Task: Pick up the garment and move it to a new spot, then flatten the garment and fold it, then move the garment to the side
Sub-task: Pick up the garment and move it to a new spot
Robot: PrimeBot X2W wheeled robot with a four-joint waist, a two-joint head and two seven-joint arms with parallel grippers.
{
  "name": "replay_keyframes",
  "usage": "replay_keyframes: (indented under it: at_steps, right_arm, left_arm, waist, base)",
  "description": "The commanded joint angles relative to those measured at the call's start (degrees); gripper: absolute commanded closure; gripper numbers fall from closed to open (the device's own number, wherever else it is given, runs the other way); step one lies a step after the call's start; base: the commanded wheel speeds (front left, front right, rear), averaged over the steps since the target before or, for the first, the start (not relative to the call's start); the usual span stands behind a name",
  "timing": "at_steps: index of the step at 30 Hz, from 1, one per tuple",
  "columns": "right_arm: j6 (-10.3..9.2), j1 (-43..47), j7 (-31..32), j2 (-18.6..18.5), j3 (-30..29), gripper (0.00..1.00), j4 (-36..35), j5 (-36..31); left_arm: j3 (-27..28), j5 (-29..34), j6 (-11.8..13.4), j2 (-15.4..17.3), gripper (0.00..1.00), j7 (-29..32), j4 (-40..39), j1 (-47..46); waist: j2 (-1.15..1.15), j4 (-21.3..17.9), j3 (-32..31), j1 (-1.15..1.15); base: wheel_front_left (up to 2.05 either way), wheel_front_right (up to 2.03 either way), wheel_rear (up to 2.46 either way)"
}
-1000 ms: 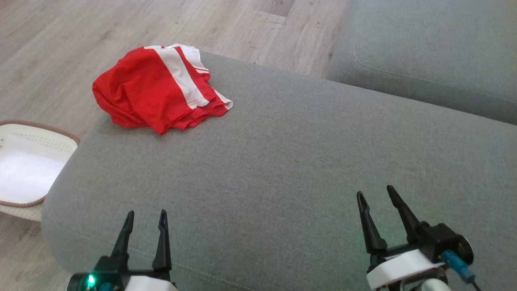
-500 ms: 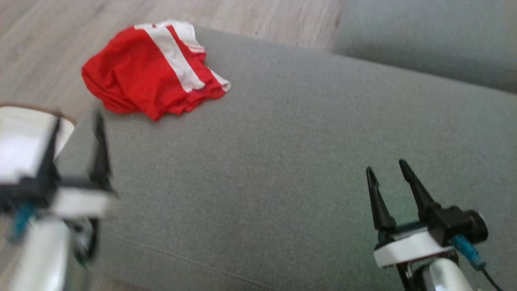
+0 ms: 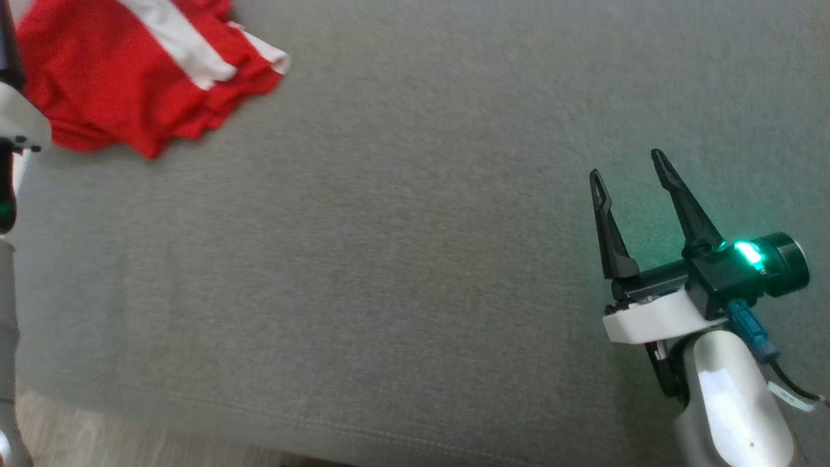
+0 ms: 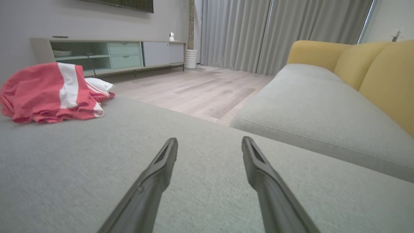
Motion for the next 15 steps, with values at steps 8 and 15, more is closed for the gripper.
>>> replay_keyframes:
  at_steps: [8, 15]
  right_arm:
    - [0.43, -1.0, 1.6, -0.4, 0.0, 0.0, -5.4, -3.2]
    - [0.43, 0.1, 2.5, -0.8, -0.7, 0.0, -8.5, -3.8]
  left_arm:
    - [-2.1, 2.1, -0.6, 7.6, 0.0, 3.3, 11.3, -9.7]
    - [-2.8, 1.4, -0.6, 8.7, 0.0, 6.2, 18.8, -14.1]
  waist:
    - [0.0, -7.1, 9.2, -0.02]
    - [0.0, -8.2, 12.9, -0.02]
  base:
    - [0.0, 0.0, 0.0]
    - [0.0, 0.0, 0.0]
